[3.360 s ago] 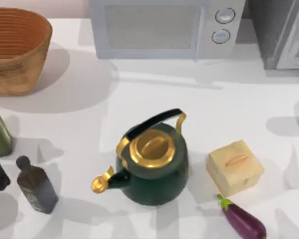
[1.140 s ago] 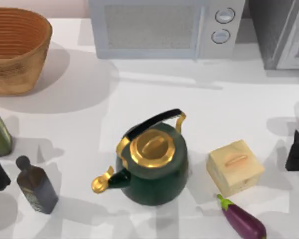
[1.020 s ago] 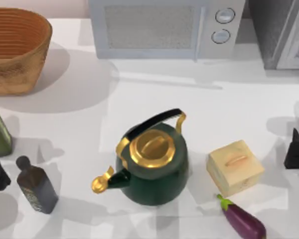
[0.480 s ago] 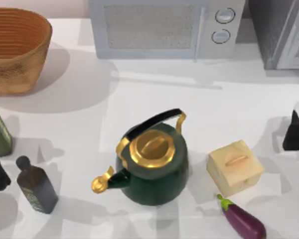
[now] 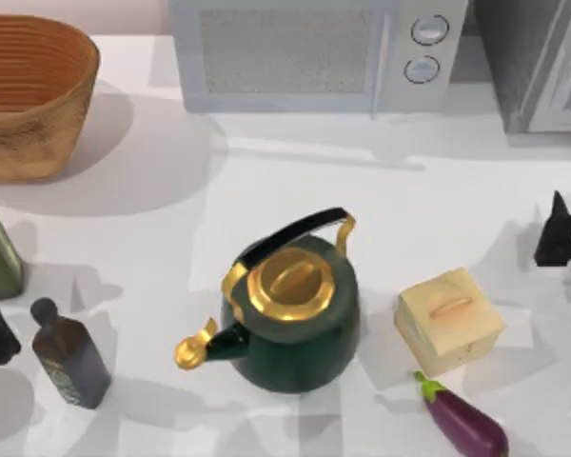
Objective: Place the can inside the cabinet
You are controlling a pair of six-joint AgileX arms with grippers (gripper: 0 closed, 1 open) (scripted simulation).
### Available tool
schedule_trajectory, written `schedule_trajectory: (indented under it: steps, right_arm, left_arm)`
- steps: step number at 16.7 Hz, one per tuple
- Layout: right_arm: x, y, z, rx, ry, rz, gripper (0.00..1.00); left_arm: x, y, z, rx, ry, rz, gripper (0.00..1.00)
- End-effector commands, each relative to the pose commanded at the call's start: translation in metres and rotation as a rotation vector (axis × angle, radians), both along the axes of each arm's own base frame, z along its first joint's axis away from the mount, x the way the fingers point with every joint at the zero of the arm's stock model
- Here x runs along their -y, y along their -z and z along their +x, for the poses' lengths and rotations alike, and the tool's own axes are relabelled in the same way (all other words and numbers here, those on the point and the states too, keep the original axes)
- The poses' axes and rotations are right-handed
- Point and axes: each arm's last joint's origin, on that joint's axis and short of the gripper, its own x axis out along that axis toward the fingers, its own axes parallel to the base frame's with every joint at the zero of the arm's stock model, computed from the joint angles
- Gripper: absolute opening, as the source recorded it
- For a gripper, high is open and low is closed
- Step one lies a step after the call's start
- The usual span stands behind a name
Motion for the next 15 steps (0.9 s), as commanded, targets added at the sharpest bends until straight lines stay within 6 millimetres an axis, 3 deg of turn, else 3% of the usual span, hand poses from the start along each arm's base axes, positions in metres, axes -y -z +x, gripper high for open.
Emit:
schedule_trajectory:
  steps: [8, 15]
  right_arm:
    - [0.0001, 0.0003, 0.0046, 0.000, 0.000, 0.000, 1.00]
    - [0.0001, 0.0003, 0.0046, 0.000, 0.000, 0.000, 0.47]
  left_arm:
    - [0.0000, 0.0000, 0.0000, 0.000, 0.000, 0.000, 1.00]
    - [0.0000, 0.0000, 0.0000, 0.000, 0.000, 0.000, 1.00]
